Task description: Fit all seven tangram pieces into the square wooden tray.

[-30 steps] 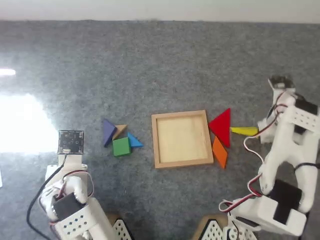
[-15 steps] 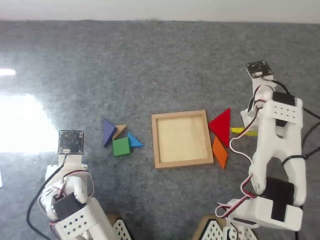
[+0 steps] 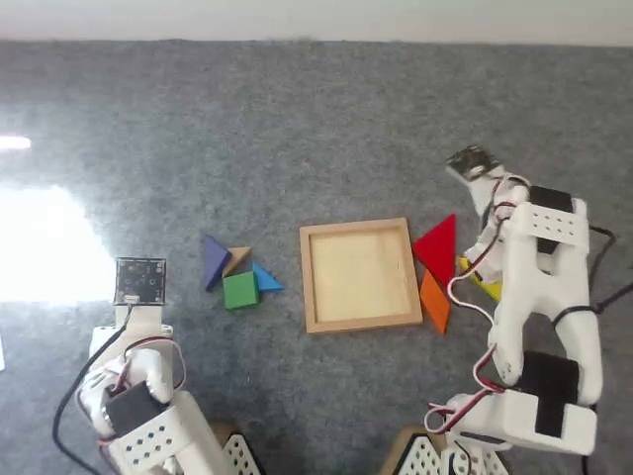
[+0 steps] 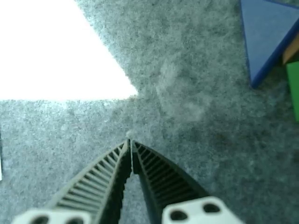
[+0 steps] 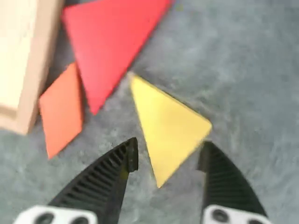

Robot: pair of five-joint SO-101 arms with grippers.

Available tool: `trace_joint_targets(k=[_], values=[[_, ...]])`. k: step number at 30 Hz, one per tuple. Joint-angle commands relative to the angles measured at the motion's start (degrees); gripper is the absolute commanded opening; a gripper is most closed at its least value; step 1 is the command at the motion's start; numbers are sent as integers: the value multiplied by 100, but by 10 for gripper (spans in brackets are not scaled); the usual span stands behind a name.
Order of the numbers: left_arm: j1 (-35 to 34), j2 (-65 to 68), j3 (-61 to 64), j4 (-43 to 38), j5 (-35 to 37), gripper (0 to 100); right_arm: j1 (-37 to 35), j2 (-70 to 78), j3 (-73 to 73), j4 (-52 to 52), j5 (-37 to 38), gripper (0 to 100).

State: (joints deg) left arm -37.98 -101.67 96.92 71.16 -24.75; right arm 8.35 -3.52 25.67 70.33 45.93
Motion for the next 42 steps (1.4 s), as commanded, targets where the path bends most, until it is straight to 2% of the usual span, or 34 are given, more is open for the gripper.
trace_joint_targets(k=[1,6,9,13,18,23,33,42], values=[[44,9,-40,44,53,14,-189,127,-26,92,844,247],[44,9,-40,44,53,14,-189,-215,-35,242,2145,249],[44,9,-40,44,53,14,-426,-699,97,532,2400,249],[44,9,-40,44,53,14,-426,-1349,791,31,2822,249],[44,9,-40,44,53,14,-57,-1692,1380,-1015,3262,256],[44,9,-40,44,53,14,646,-1218,1433,-1367,4097,305],[44,9,-40,44,53,14,708,303,1310,-2035,4132,303],[44,9,-40,44,53,14,778,857,1143,-2018,3921,303]])
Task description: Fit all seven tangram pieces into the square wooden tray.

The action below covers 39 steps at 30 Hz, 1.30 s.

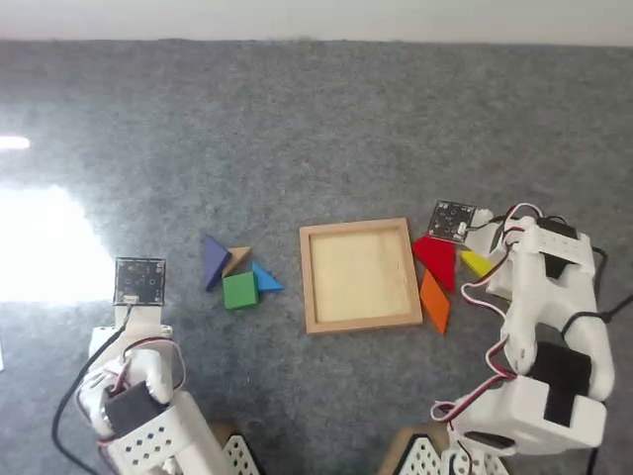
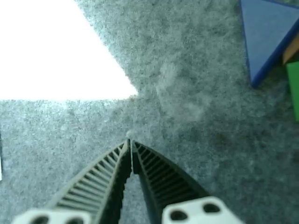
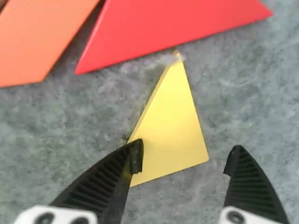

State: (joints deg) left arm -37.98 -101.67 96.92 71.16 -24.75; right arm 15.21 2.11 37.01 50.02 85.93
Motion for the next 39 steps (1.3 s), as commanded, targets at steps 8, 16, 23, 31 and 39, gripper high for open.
trace_joint_targets(k=[8,16,23,31,39], values=[[44,9,-40,44,53,14,92,-277,580,444,185,303],[44,9,-40,44,53,14,75,-549,941,330,185,303],[44,9,-40,44,53,14,338,-549,721,295,-114,303],[44,9,-40,44,53,14,602,-602,695,295,-510,303],[44,9,-40,44,53,14,866,-1297,695,347,-1503,306]])
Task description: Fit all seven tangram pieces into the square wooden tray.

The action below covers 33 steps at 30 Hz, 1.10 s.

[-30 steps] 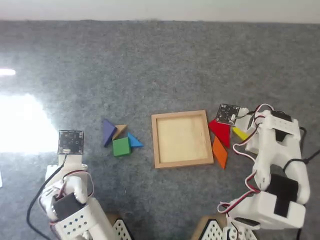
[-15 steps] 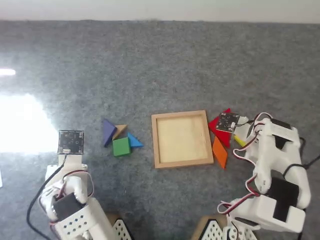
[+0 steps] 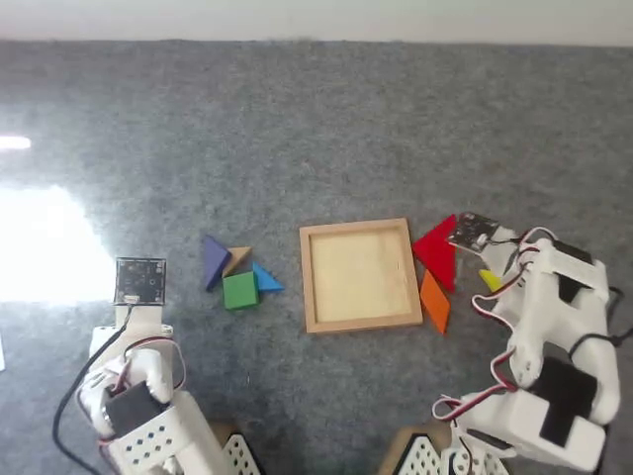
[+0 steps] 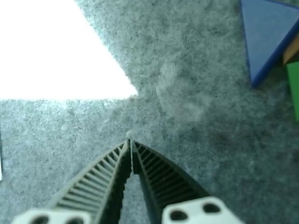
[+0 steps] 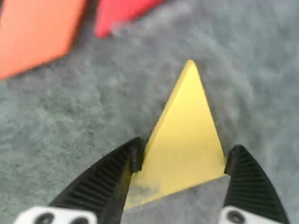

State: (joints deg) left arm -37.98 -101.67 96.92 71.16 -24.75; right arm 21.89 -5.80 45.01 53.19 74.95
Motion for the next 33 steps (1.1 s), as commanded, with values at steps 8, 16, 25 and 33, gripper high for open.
trace_joint_targets(k=[8,16,25,33], values=[[44,9,-40,44,53,14,338,-699,343,-347,-730,307],[44,9,-40,44,53,14,127,-321,352,-673,-712,307],[44,9,-40,44,53,14,119,356,132,-778,-352,303],[44,9,-40,44,53,14,57,1218,-448,-787,-325,303]])
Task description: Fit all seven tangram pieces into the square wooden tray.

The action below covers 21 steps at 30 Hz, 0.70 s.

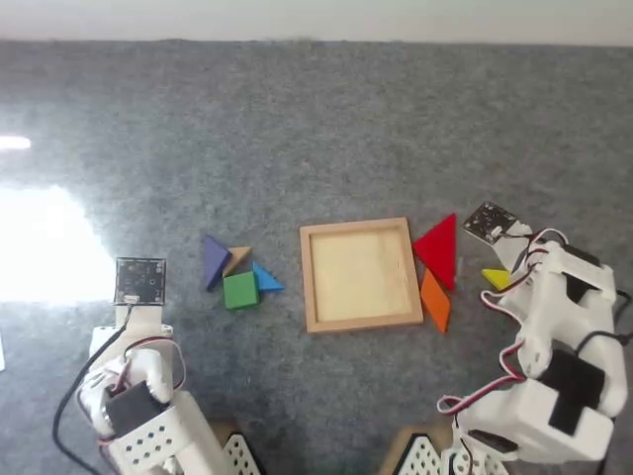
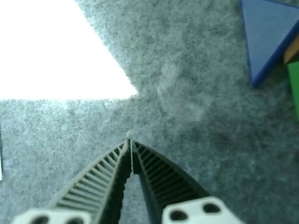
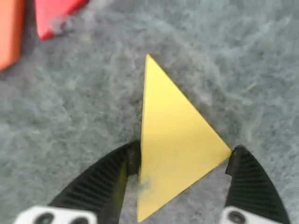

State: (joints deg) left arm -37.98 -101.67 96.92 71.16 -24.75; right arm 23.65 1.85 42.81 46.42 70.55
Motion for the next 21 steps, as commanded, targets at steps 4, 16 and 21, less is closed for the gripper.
trace_joint_targets(k=[4,16,21], values=[[44,9,-40,44,53,14,-233,567,-246,-66,448,303],[44,9,-40,44,53,14,-215,567,-246,13,440,95],[44,9,-40,44,53,14,-207,558,-246,13,431,71]])
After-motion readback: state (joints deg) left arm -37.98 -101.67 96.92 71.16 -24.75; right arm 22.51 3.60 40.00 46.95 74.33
